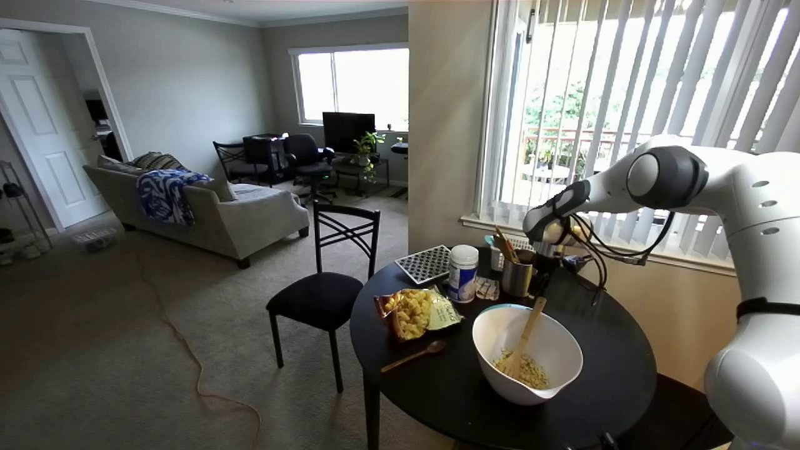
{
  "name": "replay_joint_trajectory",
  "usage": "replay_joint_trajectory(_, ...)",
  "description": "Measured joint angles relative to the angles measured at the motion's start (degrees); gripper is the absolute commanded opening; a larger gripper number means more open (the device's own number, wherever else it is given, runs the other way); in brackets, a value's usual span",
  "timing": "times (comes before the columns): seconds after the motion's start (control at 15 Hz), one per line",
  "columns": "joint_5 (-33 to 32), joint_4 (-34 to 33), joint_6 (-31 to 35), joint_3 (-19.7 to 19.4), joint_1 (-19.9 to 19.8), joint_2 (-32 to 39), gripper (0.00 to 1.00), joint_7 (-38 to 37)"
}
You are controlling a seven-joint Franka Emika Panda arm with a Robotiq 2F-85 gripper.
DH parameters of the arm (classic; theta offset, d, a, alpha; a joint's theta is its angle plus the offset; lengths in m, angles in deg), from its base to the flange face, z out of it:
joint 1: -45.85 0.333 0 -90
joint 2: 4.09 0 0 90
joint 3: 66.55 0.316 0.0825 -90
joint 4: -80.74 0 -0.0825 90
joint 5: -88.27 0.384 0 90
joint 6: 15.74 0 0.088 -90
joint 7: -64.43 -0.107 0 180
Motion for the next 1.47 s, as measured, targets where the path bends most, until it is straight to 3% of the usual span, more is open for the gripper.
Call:
replay_joint_trajectory(0.73, 0.52, -8.82, -15.27, -1.56, 0.45, 0.46, 1.0, 0.54)
replay_joint_trajectory(1.47, 2.03, -9.12, -17.93, -2.46, 0.72, 0.98, 1.0, 0.54)
